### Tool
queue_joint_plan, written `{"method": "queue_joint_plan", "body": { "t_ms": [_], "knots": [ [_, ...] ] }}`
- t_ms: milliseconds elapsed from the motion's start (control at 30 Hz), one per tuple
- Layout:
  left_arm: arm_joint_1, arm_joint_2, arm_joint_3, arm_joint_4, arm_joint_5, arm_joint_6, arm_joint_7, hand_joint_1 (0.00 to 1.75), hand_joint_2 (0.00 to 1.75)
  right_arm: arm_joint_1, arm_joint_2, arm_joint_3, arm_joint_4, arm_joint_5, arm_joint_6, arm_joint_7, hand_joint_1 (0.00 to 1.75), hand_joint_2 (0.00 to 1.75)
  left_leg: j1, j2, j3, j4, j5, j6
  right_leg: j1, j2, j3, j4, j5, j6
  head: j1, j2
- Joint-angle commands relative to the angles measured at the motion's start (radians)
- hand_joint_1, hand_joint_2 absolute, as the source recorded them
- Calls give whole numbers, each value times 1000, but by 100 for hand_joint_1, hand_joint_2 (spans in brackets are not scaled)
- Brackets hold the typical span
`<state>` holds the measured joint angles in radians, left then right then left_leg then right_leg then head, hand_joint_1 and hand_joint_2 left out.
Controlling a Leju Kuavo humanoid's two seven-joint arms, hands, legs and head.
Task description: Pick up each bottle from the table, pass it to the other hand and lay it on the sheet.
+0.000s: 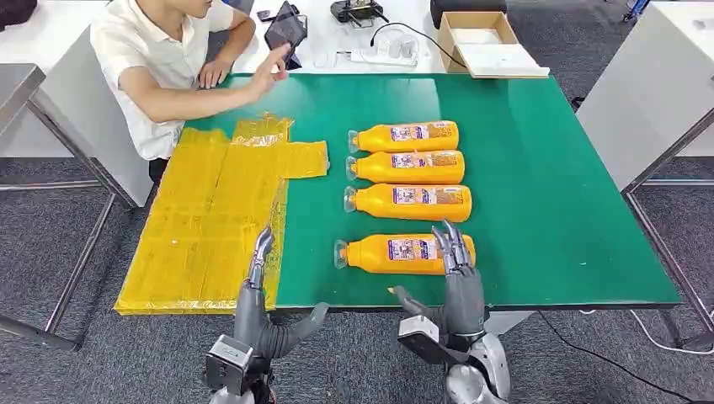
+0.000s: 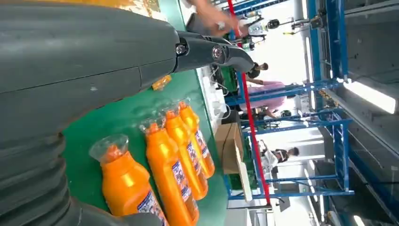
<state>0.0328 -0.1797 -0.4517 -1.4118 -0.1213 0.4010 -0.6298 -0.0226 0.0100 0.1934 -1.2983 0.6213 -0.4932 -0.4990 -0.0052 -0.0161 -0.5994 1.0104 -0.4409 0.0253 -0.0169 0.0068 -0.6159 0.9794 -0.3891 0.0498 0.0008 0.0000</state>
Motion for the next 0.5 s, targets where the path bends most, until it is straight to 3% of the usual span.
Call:
{"method": "queue_joint_plan", "body": {
  "t_ms": [33,400,500],
  "knots": [
    [-26,16,-24,63,2,-11,6,0,175,-89,-34,-2,147,22,0,11,0,175,1,2,5,-2,-1,-2,1,0,5,-2,-1,-2,0,0],
    [-42,9,-16,72,3,-17,10,0,175,-124,-32,4,205,67,-37,34,0,175,2,4,9,-1,-3,-3,2,1,8,-1,-2,-4,0,0],
    [-44,8,-17,73,-1,-20,13,0,175,-159,-63,28,284,211,-82,135,0,175,2,2,6,-1,-1,-2,2,0,6,-2,-1,-3,0,0]
  ]
}}
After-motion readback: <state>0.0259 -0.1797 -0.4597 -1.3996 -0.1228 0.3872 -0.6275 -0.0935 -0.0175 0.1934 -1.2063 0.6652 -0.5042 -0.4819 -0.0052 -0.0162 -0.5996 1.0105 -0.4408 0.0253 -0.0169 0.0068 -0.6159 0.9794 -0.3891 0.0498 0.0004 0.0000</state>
